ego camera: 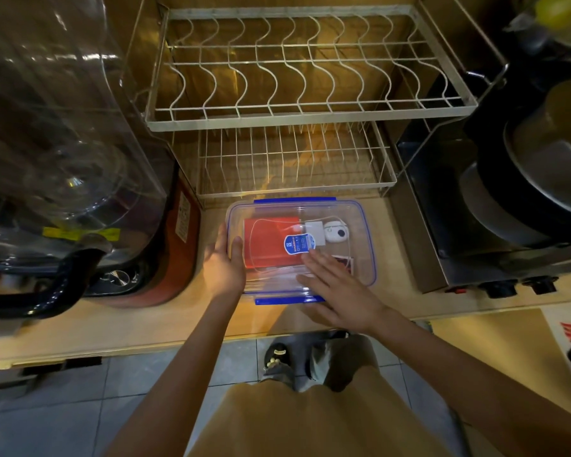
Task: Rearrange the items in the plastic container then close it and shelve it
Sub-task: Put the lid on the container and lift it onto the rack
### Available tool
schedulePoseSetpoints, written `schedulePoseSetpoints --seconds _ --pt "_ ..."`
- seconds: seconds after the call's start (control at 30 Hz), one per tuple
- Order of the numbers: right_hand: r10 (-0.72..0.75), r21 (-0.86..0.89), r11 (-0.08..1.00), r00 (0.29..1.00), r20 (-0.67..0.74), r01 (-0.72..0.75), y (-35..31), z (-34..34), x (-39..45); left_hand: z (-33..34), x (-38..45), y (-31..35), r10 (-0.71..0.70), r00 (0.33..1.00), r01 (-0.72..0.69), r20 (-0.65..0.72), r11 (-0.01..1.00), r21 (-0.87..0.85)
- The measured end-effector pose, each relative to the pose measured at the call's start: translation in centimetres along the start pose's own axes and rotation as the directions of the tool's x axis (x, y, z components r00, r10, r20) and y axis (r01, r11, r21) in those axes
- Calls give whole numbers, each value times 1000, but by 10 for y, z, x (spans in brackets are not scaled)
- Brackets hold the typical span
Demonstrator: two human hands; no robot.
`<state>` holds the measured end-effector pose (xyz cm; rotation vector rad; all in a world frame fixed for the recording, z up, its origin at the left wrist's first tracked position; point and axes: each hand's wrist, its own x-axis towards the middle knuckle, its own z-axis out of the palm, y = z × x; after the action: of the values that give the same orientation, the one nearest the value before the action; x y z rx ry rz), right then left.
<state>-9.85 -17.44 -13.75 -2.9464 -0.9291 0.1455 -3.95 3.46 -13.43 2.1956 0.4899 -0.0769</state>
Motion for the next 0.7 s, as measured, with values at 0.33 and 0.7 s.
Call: schedulePoseSetpoints --seconds 0.33,0.7 --pt "18 121 992 997 74 -27 0 -9 0 0 0 0 0 1000 0 2 1000 4" --pt "843 576 486 527 -110 -657 19 -18 0 -2 0 0 2 999 -2 33 1000 -3"
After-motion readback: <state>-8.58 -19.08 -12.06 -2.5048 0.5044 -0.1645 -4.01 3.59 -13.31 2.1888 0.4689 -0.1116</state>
